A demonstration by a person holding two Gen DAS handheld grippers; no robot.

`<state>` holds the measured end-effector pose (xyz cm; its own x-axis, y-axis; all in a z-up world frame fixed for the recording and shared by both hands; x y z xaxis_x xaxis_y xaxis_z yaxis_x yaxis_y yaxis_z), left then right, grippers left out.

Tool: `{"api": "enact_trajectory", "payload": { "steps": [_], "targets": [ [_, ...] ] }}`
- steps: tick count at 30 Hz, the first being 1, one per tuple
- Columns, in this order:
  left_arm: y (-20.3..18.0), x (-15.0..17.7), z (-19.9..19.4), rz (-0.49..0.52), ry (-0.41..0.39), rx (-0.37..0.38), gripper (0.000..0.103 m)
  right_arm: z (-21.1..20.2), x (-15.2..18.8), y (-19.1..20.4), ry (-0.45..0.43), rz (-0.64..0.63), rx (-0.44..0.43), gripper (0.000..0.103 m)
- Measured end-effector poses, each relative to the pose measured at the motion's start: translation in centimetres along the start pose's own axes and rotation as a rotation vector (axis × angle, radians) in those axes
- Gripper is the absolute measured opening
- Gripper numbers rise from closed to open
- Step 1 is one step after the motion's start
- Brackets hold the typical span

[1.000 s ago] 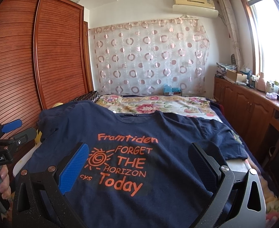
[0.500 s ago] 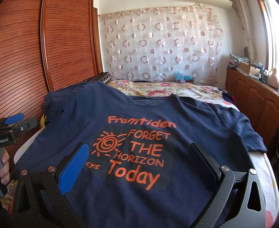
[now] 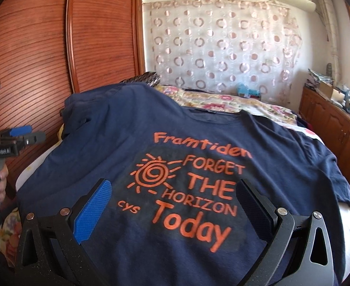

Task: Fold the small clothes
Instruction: 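Grasp the side edge of the navy T-shirt with the left gripper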

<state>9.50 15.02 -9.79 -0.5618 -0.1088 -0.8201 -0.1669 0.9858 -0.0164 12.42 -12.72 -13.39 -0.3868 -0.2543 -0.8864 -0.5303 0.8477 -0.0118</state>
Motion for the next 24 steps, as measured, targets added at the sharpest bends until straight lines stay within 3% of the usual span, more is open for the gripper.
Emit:
{"api": "enact_trajectory", "payload": {
  "steps": [8, 19, 24],
  "targets": [
    [3.5, -2.8, 1.8, -0.005, 0.001, 0.044, 0.101, 0.0, -0.2, 0.5, 0.026, -0.041, -0.052, 0.103],
    [8.2, -6.4, 8.0, -0.136, 0.063, 0.139, 0.061, -0.3, 0.0, -0.4, 0.030, -0.058, -0.063, 0.103],
    [9.2, -6.6, 10.0, -0.155, 0.101, 0.137, 0.052, 0.5, -1.3, 1.1, 0.027, -0.062, -0.091, 0.103]
  ]
}}
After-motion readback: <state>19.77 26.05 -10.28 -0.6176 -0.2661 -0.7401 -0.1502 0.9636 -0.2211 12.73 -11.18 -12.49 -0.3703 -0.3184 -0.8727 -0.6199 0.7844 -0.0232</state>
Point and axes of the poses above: each gripper's, at about its wrist camera, not at the fingertips, and z roughly the way its jaws point, y to its left, x to its underside, the point moved 10 cm from there along z, roughly the way its jaws point, and after that the axes turned 1 degree about -y, right-handed, at the moved point
